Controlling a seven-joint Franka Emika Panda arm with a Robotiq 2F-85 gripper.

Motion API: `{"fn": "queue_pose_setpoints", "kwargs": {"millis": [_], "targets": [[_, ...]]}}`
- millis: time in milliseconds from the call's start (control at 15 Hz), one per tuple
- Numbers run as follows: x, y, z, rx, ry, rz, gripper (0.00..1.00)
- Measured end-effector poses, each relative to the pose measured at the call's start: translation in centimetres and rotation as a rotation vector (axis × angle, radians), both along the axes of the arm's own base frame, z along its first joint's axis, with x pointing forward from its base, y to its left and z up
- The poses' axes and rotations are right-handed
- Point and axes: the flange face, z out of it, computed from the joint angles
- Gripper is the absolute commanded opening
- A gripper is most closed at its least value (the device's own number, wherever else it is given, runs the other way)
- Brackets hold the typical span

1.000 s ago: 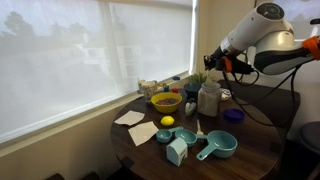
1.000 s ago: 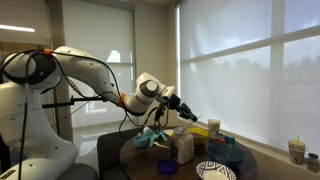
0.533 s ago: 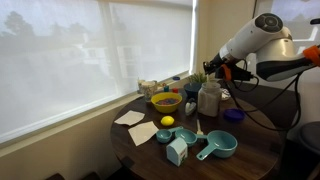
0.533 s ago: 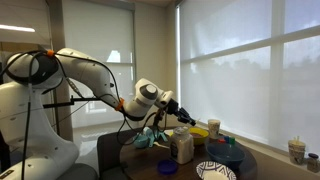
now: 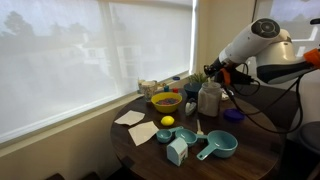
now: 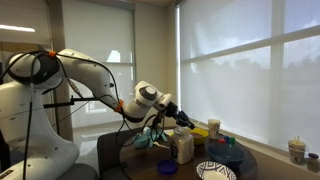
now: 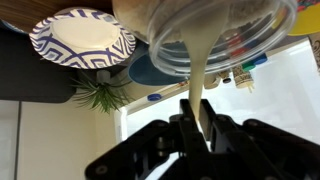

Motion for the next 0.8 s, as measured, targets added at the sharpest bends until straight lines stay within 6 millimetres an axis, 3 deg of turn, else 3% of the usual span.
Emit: {"fn": "queue_pose_setpoints", "kwargs": {"millis": [800], "targets": [[0.36,0.57,0.53,0.072,0.076,-0.226,0.03]]}}
